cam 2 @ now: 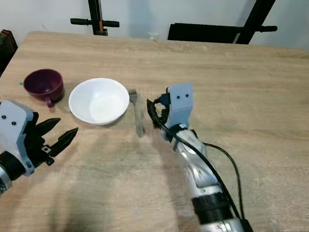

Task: Setting the table

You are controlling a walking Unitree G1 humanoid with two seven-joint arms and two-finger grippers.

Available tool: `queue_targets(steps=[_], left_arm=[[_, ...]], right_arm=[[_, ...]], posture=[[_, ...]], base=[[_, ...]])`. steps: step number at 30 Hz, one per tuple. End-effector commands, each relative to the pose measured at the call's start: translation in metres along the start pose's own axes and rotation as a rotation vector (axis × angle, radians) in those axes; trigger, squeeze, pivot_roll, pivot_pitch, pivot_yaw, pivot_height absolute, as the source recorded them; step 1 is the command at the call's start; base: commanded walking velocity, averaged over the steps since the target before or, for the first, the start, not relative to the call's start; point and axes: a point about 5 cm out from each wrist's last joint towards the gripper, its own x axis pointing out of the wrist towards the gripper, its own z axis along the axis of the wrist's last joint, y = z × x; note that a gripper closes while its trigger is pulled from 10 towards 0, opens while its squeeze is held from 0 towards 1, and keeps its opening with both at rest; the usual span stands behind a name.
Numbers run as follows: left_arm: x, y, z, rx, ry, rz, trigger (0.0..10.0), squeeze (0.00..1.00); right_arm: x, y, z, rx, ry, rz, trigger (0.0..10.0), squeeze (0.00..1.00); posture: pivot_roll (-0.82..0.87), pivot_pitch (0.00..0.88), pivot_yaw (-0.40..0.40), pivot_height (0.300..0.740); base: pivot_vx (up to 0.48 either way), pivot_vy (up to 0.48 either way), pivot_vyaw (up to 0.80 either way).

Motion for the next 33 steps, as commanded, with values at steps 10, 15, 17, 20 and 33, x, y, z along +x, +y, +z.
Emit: queue_targets(steps=[10, 15, 17, 20, 33], left_arm=[[0.002, 0.000, -0.004, 0.003, 0.009, 0.016, 10.0, 0.00], [0.001, 0.000, -0.005, 0.003, 0.009, 0.023, 10.0, 0.00], [0.001, -0.001, -0.005, 0.001, 0.008, 0.026, 10.0, 0.00], [0.002, -0.001, -0.005, 0.001, 0.006, 0.029, 10.0, 0.00], [0.000, 0.000, -0.003, -0.002, 0.001, 0.044, 10.0, 0.00]], right_arm=[[0.007, 0.037, -0.017, -0.213, 0.070, 0.137, 10.0, 1.00], [0.010, 0.044, -0.015, -0.262, 0.047, 0.148, 10.0, 1.00], [0.015, 0.050, -0.019, -0.345, 0.061, 0.159, 10.0, 0.26], [0.021, 0.052, -0.025, -0.373, 0.107, 0.122, 10.0, 0.00], [0.033, 0.042, -0.047, -0.262, 0.282, 0.042, 9.2, 0.00]], posture=[[0.01, 0.049, 0.002, 0.740], [0.01, 0.049, 0.002, 0.740], [0.02, 0.053, -0.003, 0.740], [0.02, 0.054, -0.007, 0.740], [0.03, 0.058, -0.013, 0.740]], base=[[0.000, 0.000, 0.00], [0.000, 0.000, 0.00], [0.000, 0.000, 0.00], [0.000, 0.000, 0.00], [0.000, 0.000, 0.00]])
